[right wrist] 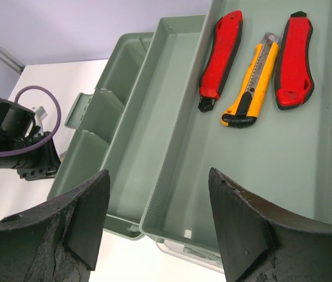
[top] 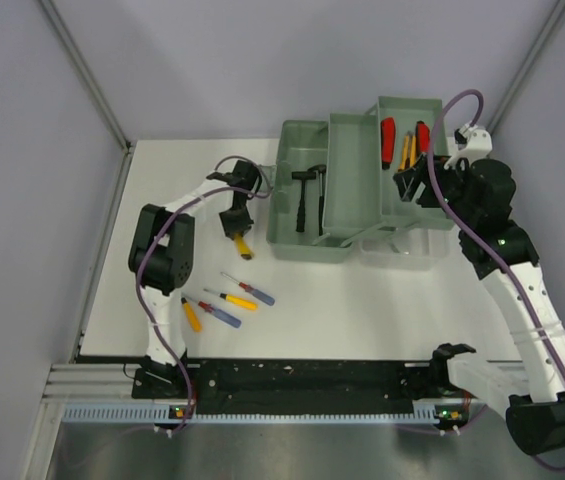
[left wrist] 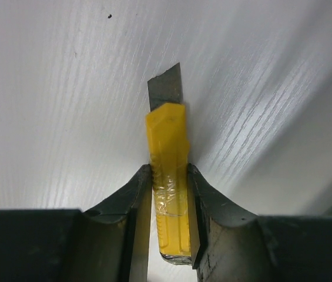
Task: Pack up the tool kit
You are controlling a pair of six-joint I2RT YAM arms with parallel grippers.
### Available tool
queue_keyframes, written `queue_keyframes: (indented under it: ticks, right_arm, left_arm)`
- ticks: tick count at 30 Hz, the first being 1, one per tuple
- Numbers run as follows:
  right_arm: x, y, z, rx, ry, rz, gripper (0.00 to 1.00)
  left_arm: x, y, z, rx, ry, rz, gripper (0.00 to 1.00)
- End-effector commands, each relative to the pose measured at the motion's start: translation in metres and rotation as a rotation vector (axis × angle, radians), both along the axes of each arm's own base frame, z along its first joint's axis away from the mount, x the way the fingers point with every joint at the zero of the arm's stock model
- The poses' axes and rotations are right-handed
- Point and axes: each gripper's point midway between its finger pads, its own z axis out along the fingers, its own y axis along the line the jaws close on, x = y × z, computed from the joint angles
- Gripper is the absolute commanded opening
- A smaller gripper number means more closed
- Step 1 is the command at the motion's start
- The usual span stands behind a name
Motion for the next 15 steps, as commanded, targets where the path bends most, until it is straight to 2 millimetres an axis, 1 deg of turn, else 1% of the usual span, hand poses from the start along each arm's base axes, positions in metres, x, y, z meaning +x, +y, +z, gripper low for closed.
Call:
queue_keyframes:
  ticks: [1, 4, 6, 10, 11, 13, 14, 15]
  right_arm:
    - [-0.01, 0.006, 0.031, 0.045, -0.074, 0.038, 0.67]
    - [-0.014, 0.008, 0.035, 0.055, -0.074, 0.05, 0.67]
    - [-0.016, 0.008, 0.037, 0.061, -0.074, 0.049, 0.67]
    - [-0.023, 0.004, 0.048, 0.071, -0.094, 0.035, 0.67]
    - [-0.025, 0.004, 0.05, 0.074, -0.098, 0.034, 0.67]
    - [-0.028, 0.003, 0.053, 0.075, -0.104, 0.031, 0.67]
    - [-0.03, 0.002, 0.055, 0.079, -0.108, 0.031, 0.67]
    - [-0.032, 0.002, 0.057, 0.082, -0.11, 0.028, 0.67]
  left_arm:
    - [0.002, 0.002, 0.046, -0.001, -0.073, -0.046, 0.0]
    - [0.005, -0.003, 0.087, -0.051, -0.162, -0.067, 0.0]
    - [0.006, -0.007, 0.119, -0.088, -0.23, -0.076, 0.0]
    - [0.007, -0.024, 0.202, -0.162, -0.415, -0.139, 0.0]
    - [0.006, -0.029, 0.219, -0.181, -0.453, -0.154, 0.0]
    - [0.003, -0.044, 0.257, -0.232, -0.534, -0.204, 0.0]
    - [0.002, -0.054, 0.272, -0.266, -0.571, -0.24, 0.0]
    - [0.0, -0.071, 0.287, -0.317, -0.601, -0.287, 0.0]
